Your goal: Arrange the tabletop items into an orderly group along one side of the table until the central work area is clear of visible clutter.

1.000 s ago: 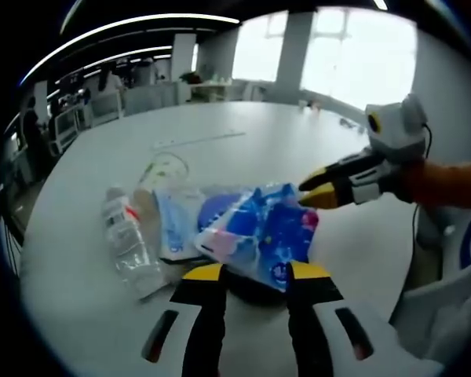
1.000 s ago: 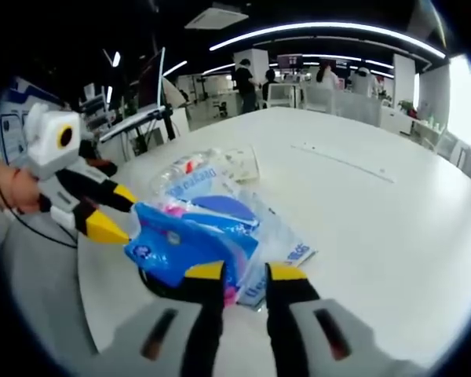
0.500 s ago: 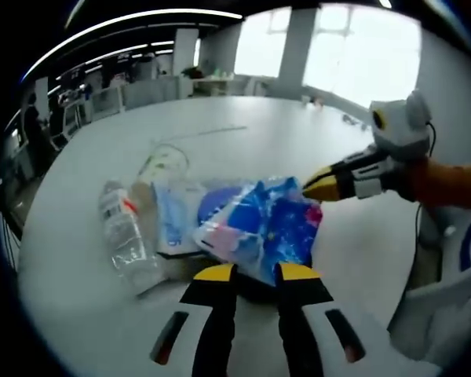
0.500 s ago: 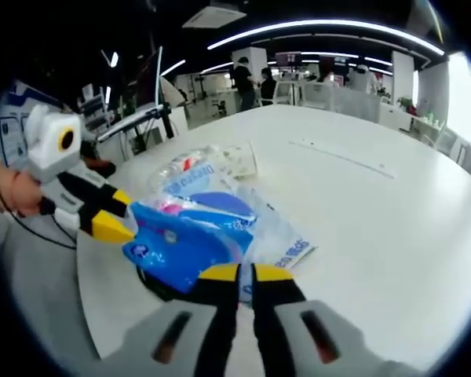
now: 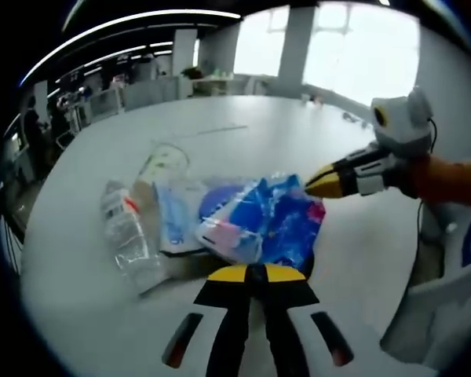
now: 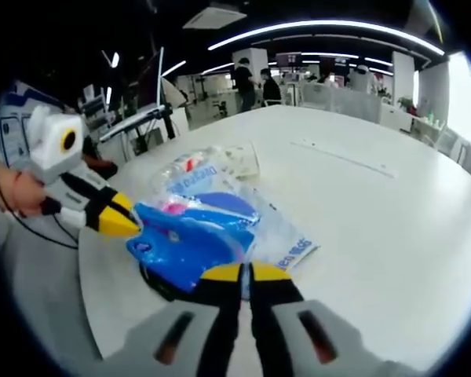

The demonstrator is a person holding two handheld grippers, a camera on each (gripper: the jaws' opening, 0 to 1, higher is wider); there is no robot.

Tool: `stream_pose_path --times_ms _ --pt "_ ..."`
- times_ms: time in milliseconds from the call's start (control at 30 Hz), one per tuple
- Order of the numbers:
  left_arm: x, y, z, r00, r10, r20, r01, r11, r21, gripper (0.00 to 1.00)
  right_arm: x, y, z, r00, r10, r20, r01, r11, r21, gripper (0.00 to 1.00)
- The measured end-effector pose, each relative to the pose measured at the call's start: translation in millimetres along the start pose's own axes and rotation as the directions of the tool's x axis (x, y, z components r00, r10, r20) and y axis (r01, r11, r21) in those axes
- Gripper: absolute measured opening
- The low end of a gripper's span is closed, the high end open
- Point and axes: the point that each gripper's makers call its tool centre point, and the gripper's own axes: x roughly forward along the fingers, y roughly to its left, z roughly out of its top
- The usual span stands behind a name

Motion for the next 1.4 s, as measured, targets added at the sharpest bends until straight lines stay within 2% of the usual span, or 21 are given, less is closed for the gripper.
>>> stream_pose_path --times_ms 300,733,1000,1267,1400 --pt "-3.1 1.5 2.5 1.0 0.007 0.008 -0.007 1.0 0.013 0.0 -5.7 3.3 5.5 1.0 0.001 0.022 -0.001 1.0 0.002 0.0" --pt "-13.2 -3.1 16.2 0.999 -0.015 0.034 0.014 0.999 0.042 0.0 -21.2 5.5 19.0 0.998 -0.018 0.062 0.017 1.0 0.009 0.0" --pt "-19.7 -9.1 33.5 0.998 -0.043 0.05 0.039 0.996 0.084 0.0 -40.1 4.3 33.6 0.994 -0.045 0.103 0.044 0.999 0.015 0.0" --pt "-24.7 -19.8 63.9 0.993 -0.091 0.069 0.081 0.987 0.142 0.0 -65.3 -4.9 49.9 0.982 -0.097 0.16 0.087 0.994 0.066 0.0" --pt "-23.2 -29.9 77.1 0.99 -0.122 0.072 0.108 0.978 0.176 0.0 -80.2 -11.7 56.9 0.976 -0.128 0.178 0.119 0.991 0.064 0.0"
